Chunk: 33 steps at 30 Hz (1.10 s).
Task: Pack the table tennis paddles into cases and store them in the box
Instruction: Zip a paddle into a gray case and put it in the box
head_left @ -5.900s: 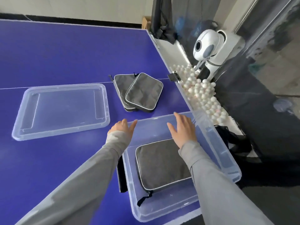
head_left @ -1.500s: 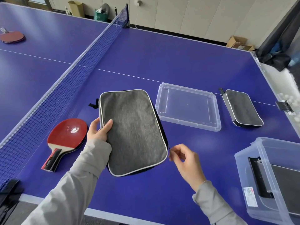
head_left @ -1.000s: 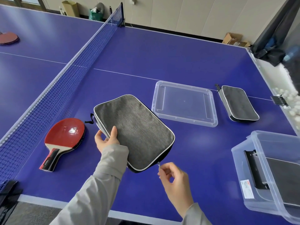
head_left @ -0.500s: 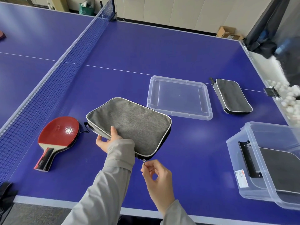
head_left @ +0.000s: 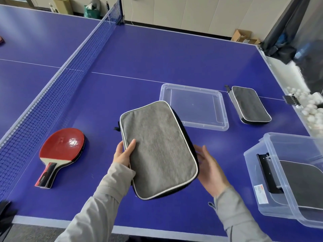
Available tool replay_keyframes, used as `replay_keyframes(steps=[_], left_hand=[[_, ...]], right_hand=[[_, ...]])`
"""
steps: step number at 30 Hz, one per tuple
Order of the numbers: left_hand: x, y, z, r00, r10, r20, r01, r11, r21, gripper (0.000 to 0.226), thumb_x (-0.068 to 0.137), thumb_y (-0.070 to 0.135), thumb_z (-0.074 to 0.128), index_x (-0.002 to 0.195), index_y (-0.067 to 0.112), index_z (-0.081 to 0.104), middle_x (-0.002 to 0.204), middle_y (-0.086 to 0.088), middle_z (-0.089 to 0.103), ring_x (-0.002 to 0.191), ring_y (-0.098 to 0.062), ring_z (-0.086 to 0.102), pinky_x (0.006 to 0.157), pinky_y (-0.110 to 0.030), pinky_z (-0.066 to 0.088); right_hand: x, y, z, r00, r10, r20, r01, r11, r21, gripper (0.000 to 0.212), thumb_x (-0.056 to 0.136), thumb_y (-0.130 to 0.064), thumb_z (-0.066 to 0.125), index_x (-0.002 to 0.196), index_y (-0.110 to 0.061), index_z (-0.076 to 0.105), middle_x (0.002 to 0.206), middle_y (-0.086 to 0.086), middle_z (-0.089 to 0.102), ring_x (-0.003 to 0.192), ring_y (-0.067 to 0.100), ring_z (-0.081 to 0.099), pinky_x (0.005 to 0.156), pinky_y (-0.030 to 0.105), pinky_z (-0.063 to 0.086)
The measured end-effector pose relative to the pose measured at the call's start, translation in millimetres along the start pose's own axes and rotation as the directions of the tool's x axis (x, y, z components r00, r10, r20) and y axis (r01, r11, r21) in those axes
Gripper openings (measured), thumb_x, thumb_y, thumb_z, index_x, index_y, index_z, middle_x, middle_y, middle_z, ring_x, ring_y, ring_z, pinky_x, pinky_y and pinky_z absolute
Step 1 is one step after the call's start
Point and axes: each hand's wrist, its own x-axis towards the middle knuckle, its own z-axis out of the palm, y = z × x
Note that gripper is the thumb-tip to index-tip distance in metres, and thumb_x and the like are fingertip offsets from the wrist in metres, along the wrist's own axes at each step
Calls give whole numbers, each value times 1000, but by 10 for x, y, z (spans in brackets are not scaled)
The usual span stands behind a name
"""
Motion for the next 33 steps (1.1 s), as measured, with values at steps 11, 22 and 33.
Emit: replay_keyframes(steps=[11, 22, 33], left_hand=[[-123, -188, 309, 968, 251, -15, -188, 762, 620, 83, 74, 45, 74, 143, 32, 30, 143, -4, 32, 132, -23, 34, 111, -41, 28], [-533, -496, 618, 959, 12, 282, -106, 941, 320, 47, 89, 21, 62, 133, 31, 48, 125, -21, 54, 112, -46, 54, 99, -56, 43], [137, -174, -690, 977, 202, 63, -199, 775, 600, 48, 73, -15, 67, 105, 18, 57, 95, 0, 64, 82, -18, 62, 83, -38, 49]], right_hand=[[-38, 209, 187, 991, -133, -28, 126, 975, -183, 25, 99, -26, 44, 110, -14, 63, 110, 8, 69, 98, 17, 64, 80, 28, 51], [-248, 615, 362, 958, -286, 11, 254, 833, -492, 26, 97, -20, 48, 116, -37, 55, 101, -12, 72, 92, 7, 69, 76, 20, 55], [21, 356, -571, 962, -228, -150, 134, 874, -468, 28, 86, 1, 62, 107, -17, 58, 113, 0, 65, 95, 2, 65, 76, 17, 52]])
